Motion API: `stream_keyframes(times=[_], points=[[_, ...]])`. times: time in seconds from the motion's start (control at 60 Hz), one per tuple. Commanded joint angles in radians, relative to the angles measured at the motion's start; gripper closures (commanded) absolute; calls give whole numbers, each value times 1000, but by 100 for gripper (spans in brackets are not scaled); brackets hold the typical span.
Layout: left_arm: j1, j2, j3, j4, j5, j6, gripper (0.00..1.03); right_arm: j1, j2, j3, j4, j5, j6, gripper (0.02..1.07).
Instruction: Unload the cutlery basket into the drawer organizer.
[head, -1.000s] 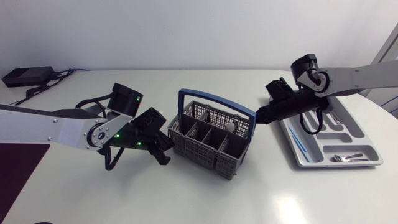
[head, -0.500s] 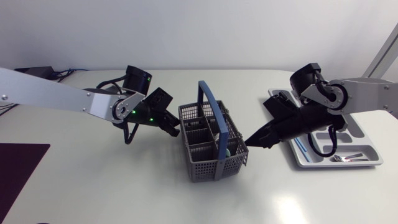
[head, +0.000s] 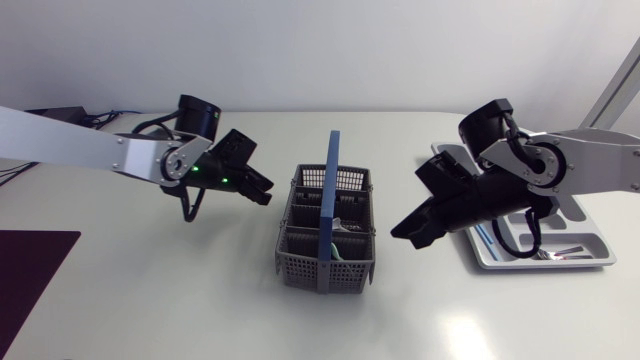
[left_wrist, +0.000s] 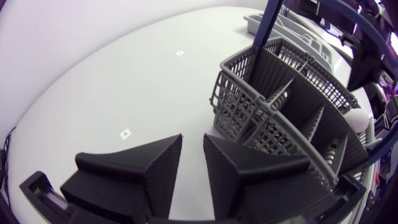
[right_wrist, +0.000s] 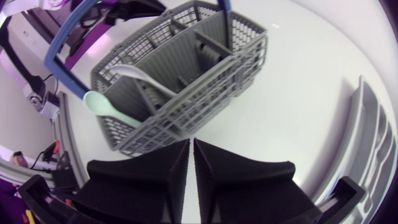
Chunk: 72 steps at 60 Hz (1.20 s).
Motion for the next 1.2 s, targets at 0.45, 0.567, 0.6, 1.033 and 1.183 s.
stream_keyframes(times=[0.45,0.567,0.6,1.033,1.183], points=[[-190,-525,-284,-426,136,115,73,-34,357,332,266,119,138,93],[-233,-538,-299,-448,137,116,75,-38,437,416,264,116,147,93],[-242,-540,-302,-465,162,121,75,-41,463,445,261,115,149,93],[-294,-416,-323,-419,188,135,77,-48,607,614,157,-3,161,92],[-253,-362,-305,-380,186,135,78,-34,578,582,135,-27,140,92]])
